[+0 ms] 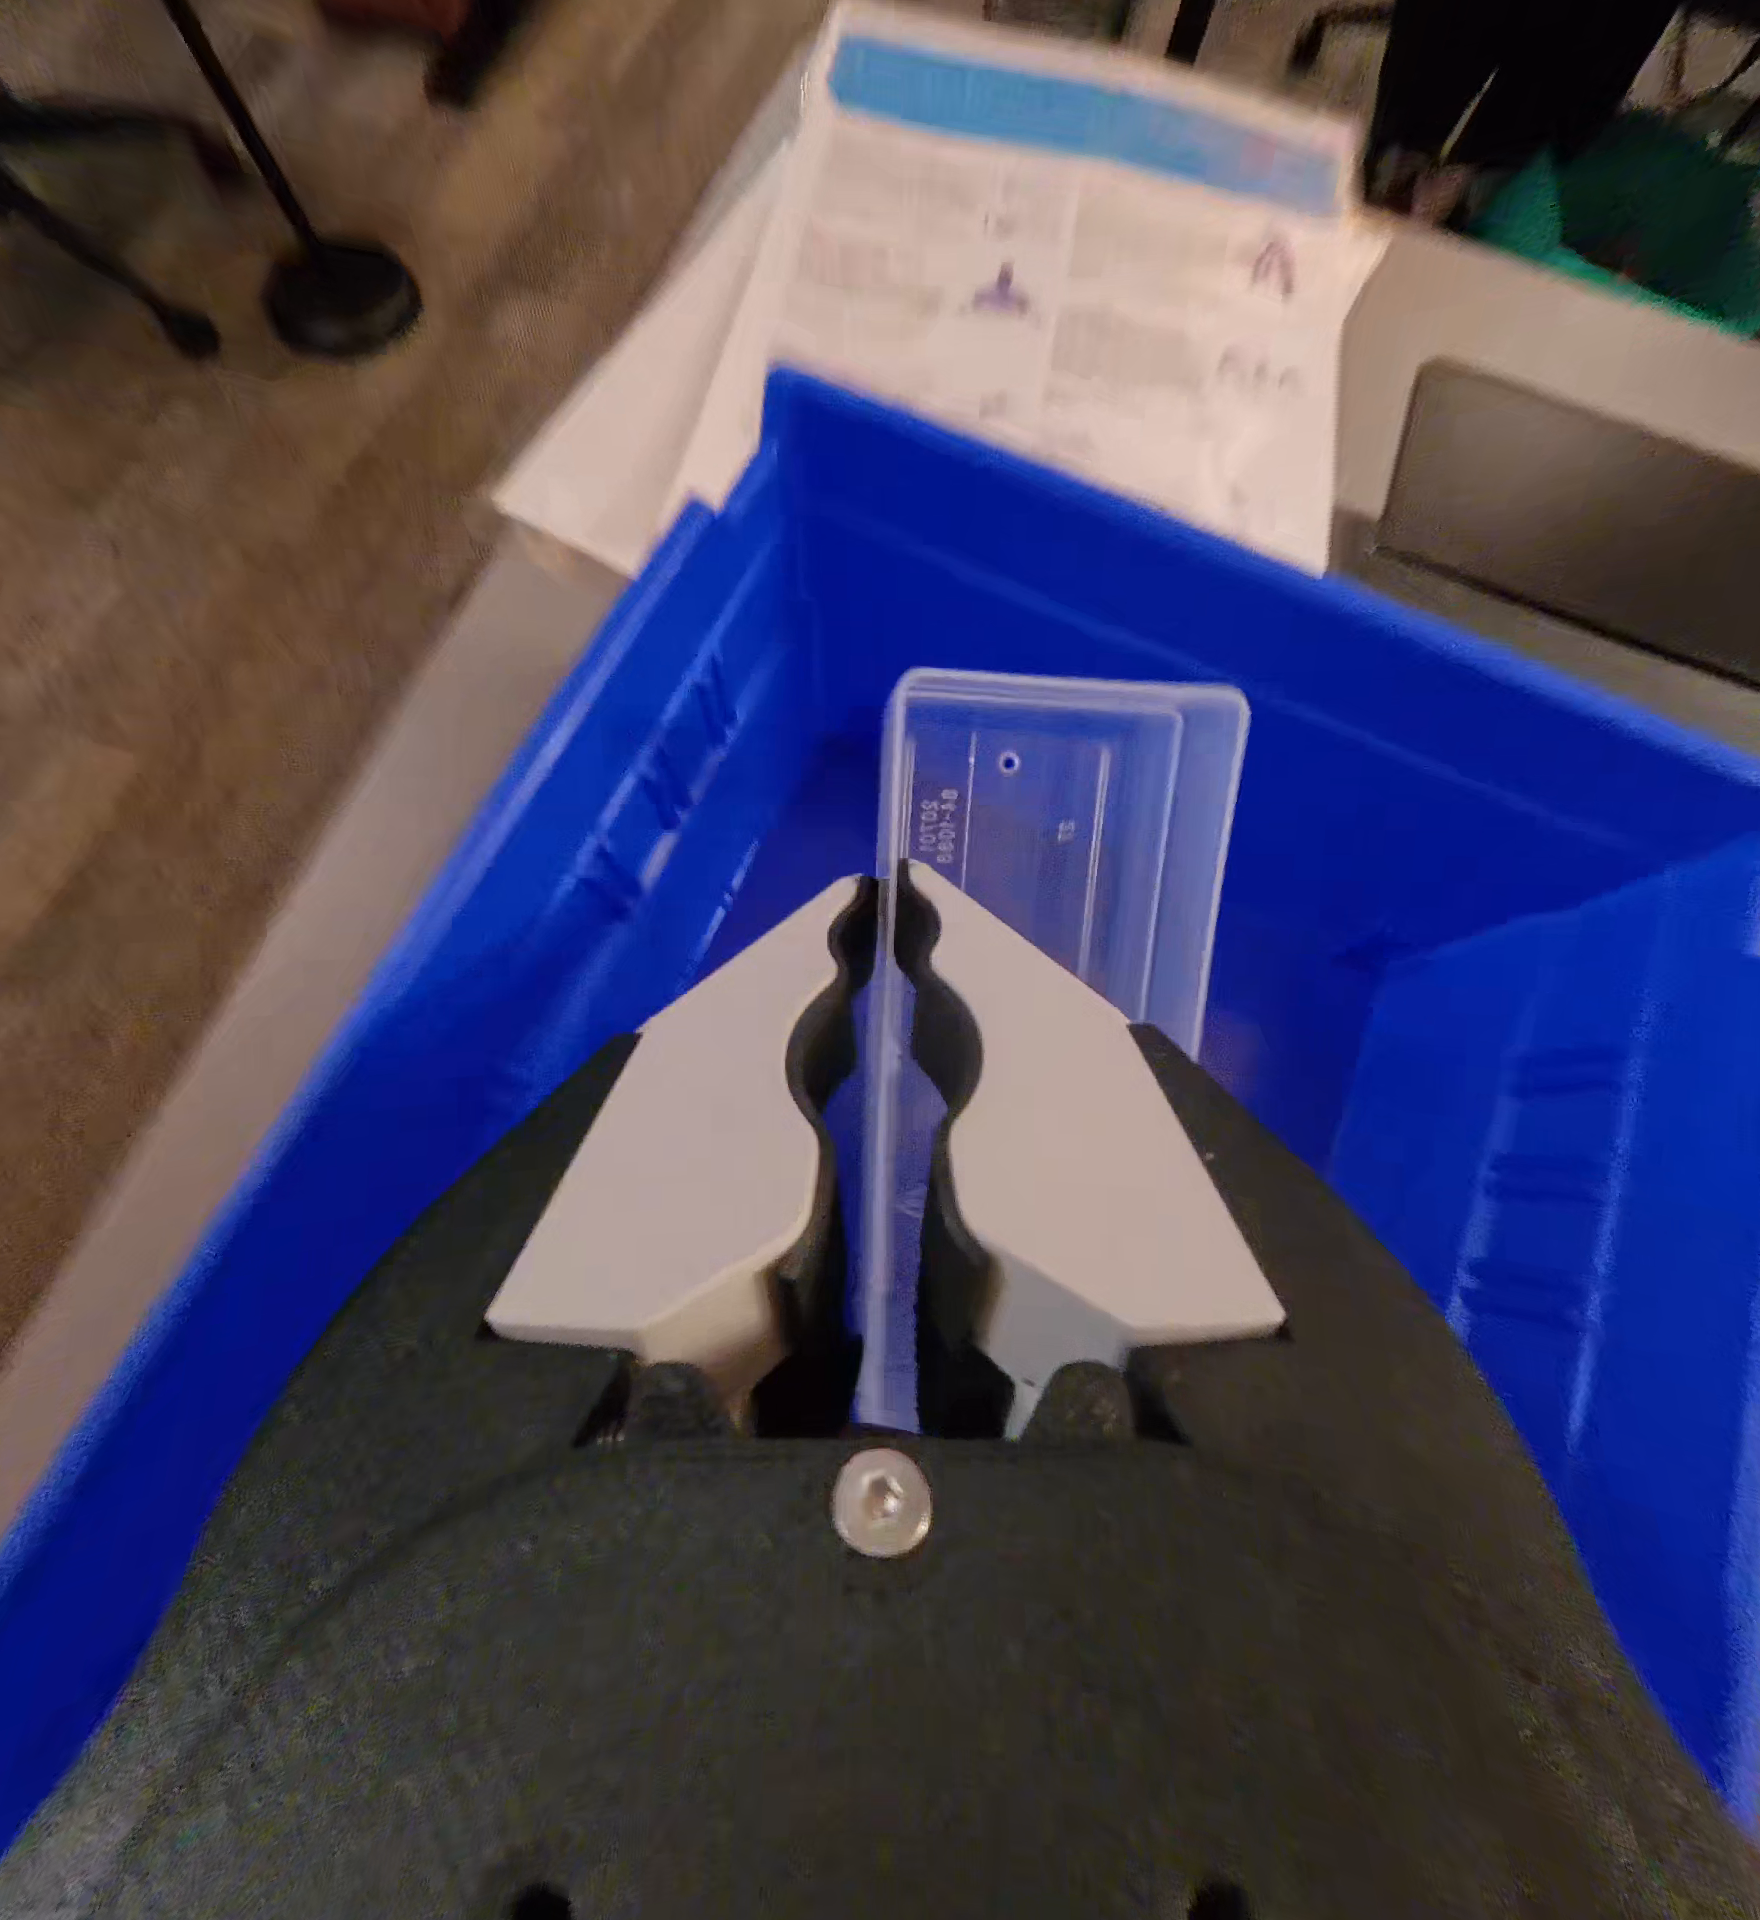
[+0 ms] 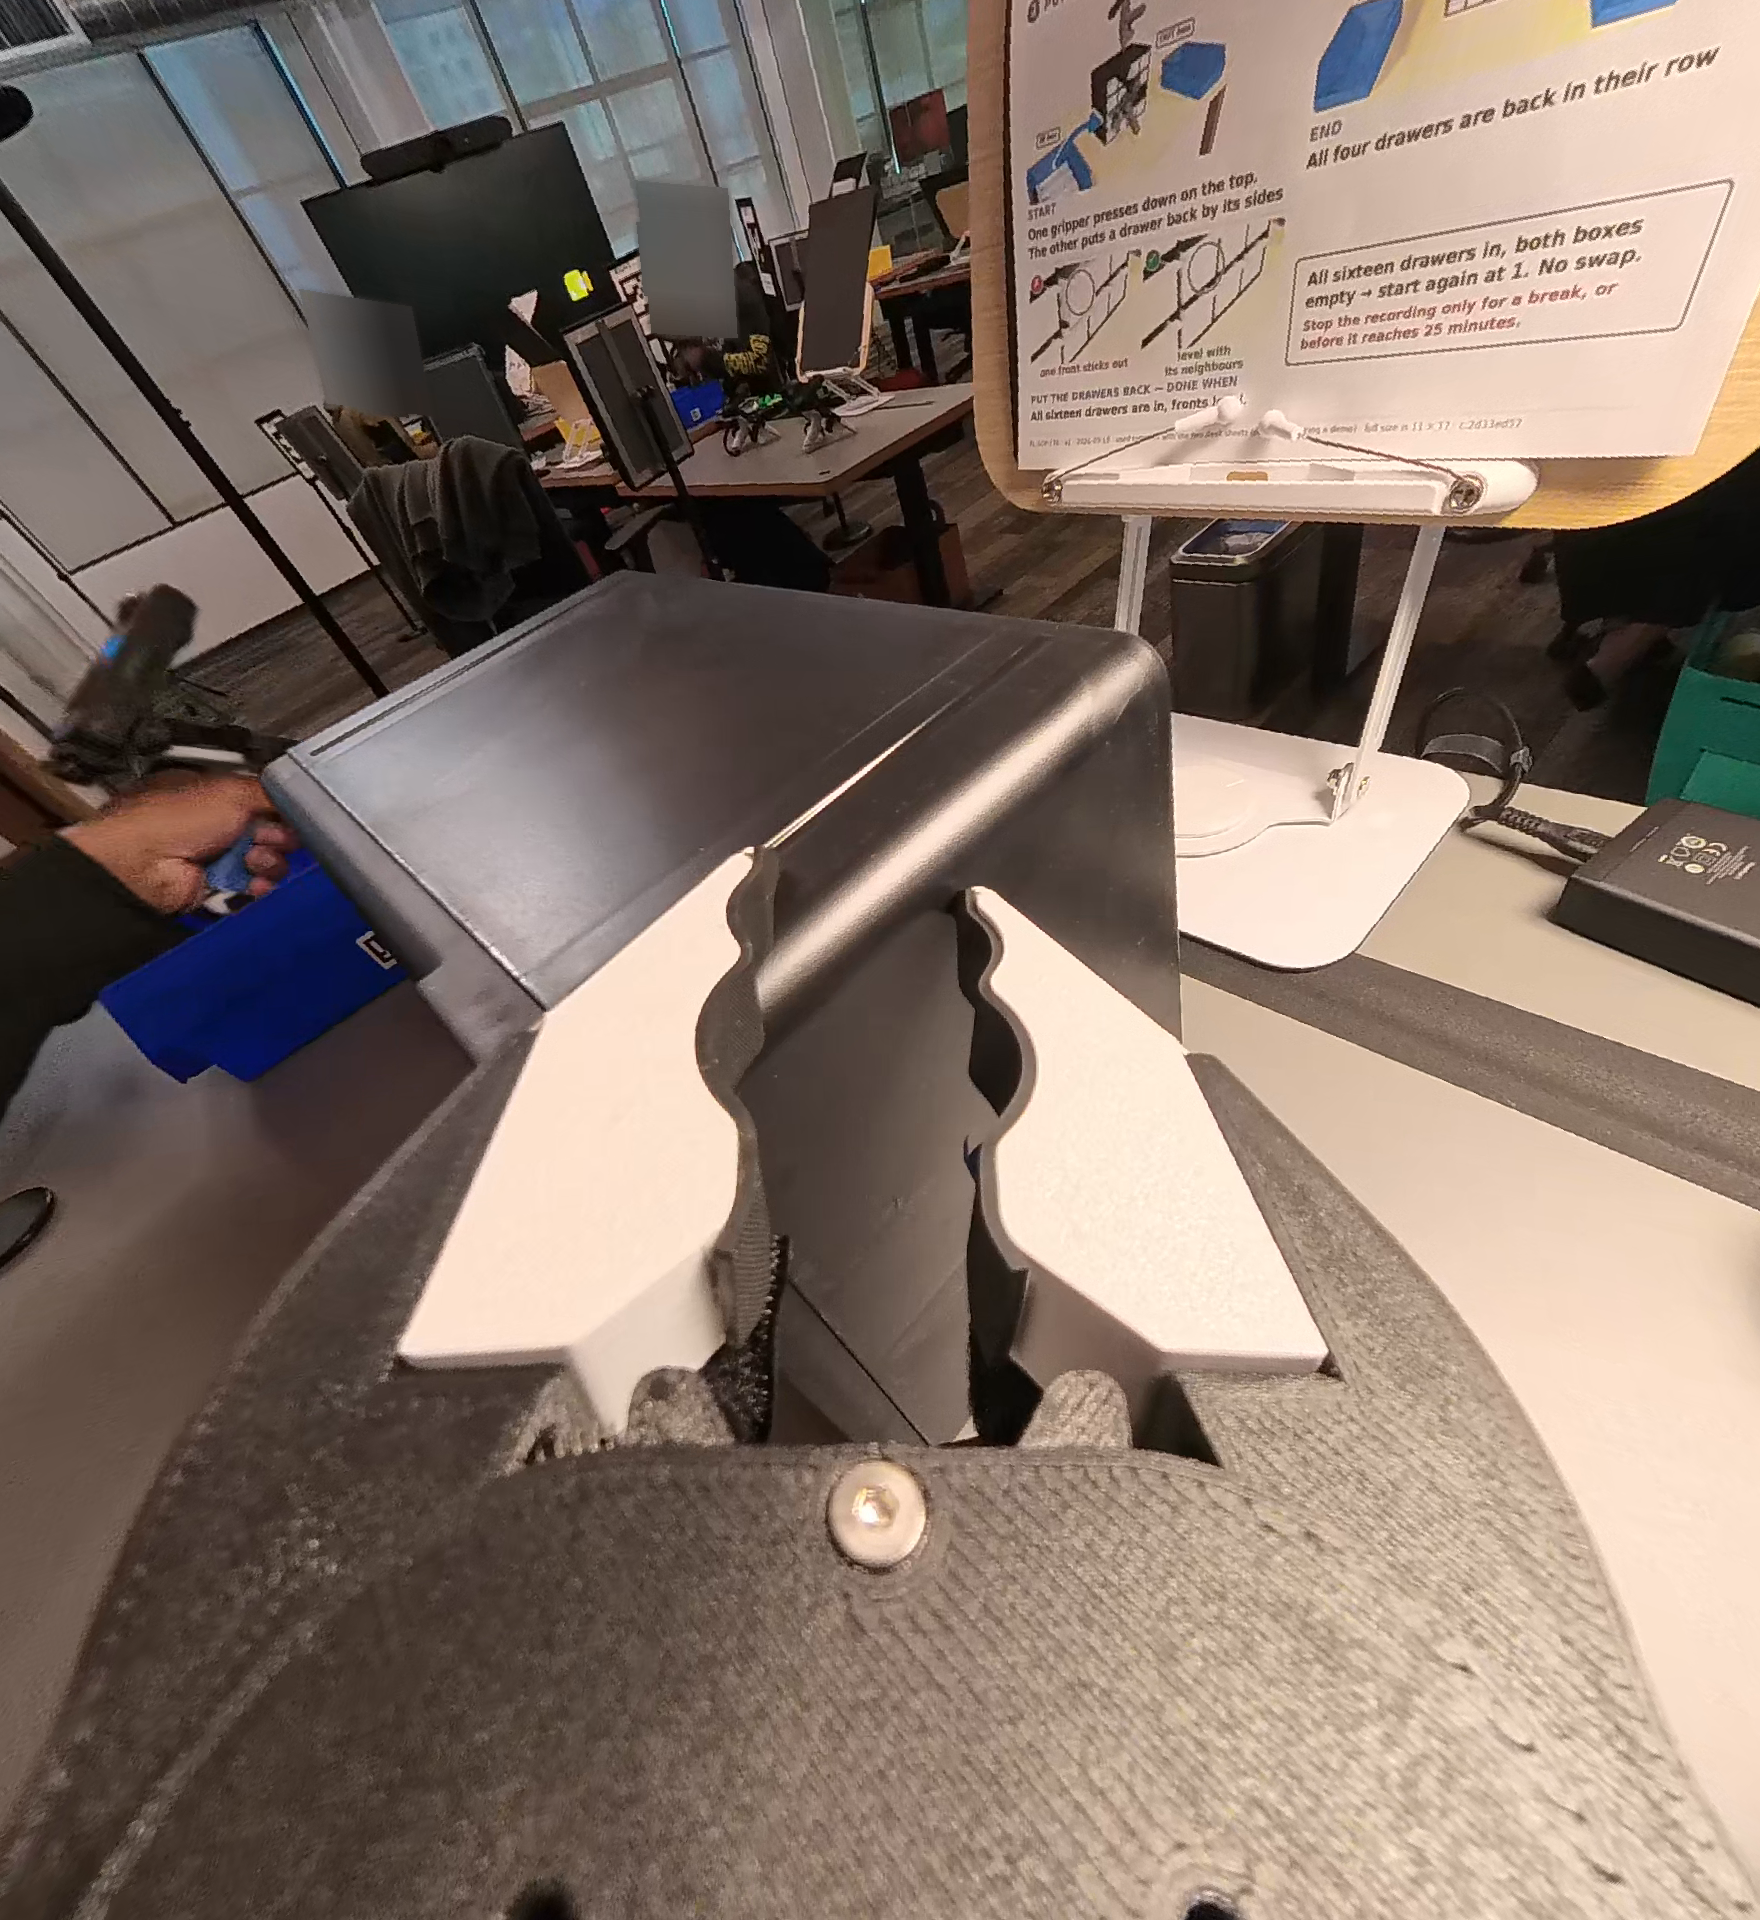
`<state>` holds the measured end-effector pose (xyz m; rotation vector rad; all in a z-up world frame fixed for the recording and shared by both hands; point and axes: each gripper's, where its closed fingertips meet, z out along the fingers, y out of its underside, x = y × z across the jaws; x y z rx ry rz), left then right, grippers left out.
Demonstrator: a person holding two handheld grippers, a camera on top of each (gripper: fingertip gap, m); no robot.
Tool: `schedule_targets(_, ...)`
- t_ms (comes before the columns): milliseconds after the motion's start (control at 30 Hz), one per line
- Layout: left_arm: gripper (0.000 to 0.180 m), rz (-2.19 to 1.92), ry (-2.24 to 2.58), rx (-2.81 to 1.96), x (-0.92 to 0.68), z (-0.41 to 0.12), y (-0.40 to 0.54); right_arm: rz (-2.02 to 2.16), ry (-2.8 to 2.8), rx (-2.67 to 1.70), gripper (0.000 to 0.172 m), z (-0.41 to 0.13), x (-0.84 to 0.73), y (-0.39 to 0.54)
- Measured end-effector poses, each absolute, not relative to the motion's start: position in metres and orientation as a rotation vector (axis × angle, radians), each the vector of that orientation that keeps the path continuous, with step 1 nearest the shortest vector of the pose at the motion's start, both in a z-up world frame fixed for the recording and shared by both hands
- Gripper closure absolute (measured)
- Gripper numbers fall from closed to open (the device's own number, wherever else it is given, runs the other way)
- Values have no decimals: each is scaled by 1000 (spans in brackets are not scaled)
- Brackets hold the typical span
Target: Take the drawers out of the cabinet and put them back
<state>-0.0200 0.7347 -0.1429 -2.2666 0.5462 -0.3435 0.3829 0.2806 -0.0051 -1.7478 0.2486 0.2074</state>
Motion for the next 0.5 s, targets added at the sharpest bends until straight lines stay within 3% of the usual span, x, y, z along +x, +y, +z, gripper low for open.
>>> schedule_targets(267, 180, -465, 786, -1870, 9, -9, 651, 206, 249, -1749, 134, -5, 383, 280)
schedule_targets(367, 179, -589, 1005, -1856, 42, -11, 579, 201, 249, -1751, 134, -5, 383, 280)
schedule_targets(500, 179, -747, 1315, -1936, 79, -70, 484, 192, 247, -1756, 135, -5, 382, 280)
